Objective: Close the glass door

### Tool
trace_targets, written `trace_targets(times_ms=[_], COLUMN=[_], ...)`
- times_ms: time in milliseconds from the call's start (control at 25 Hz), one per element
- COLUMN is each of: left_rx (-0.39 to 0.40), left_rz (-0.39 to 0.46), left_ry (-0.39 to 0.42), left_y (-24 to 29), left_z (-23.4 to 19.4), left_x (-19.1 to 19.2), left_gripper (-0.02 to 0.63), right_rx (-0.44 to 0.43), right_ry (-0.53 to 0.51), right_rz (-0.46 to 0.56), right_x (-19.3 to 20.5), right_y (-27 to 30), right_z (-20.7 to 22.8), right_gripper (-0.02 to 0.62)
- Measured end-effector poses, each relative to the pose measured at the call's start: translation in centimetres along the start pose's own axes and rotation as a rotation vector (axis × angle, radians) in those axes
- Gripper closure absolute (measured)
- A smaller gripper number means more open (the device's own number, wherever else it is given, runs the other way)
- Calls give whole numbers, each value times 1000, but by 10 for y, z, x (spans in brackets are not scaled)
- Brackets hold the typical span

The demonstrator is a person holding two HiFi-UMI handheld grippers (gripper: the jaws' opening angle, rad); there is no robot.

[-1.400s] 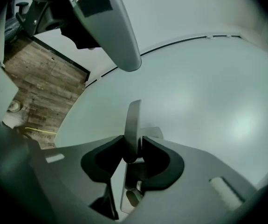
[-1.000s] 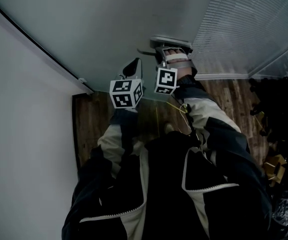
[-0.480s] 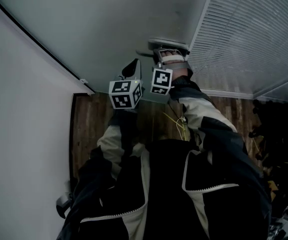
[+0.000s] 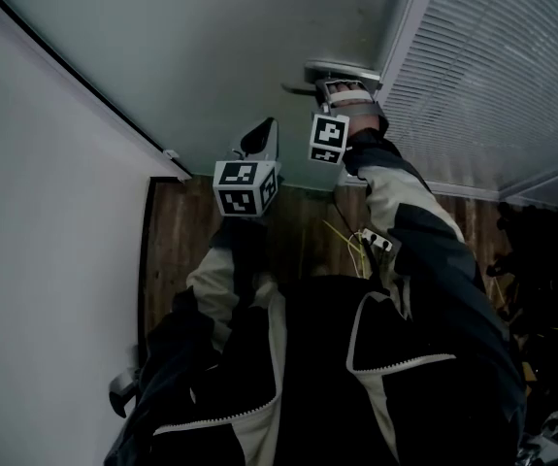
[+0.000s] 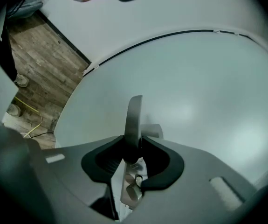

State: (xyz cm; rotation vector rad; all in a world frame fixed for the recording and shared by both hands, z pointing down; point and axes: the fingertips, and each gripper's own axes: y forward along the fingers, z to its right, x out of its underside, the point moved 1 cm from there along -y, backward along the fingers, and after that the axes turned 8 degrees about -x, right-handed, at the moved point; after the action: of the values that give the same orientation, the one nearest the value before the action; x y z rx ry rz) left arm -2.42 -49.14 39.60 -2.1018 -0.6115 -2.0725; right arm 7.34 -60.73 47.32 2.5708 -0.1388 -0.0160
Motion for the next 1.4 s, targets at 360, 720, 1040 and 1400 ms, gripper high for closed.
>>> trace_targets(times_ms=[360, 720, 1040, 1400], left_rx=[-45, -79, -86, -73], left_rz=[-21, -49, -50, -45], left_ry=[-10, -15, 1, -4], left_y=[-8, -15, -17, -11], left_z=[-21, -37, -43, -45], left_x=[11, 27, 29, 28], left_gripper=[606, 606, 606, 606], right_rx=[-14, -19, -21, -89], right_ry=[-45, -30, -28, 130], right_rz=[-52, -72, -74, 6], right_x=[15, 20, 20, 10], right_y=[34, 53, 60, 48], right_z=[19, 29, 31, 29], right_gripper=[472, 471, 469, 402])
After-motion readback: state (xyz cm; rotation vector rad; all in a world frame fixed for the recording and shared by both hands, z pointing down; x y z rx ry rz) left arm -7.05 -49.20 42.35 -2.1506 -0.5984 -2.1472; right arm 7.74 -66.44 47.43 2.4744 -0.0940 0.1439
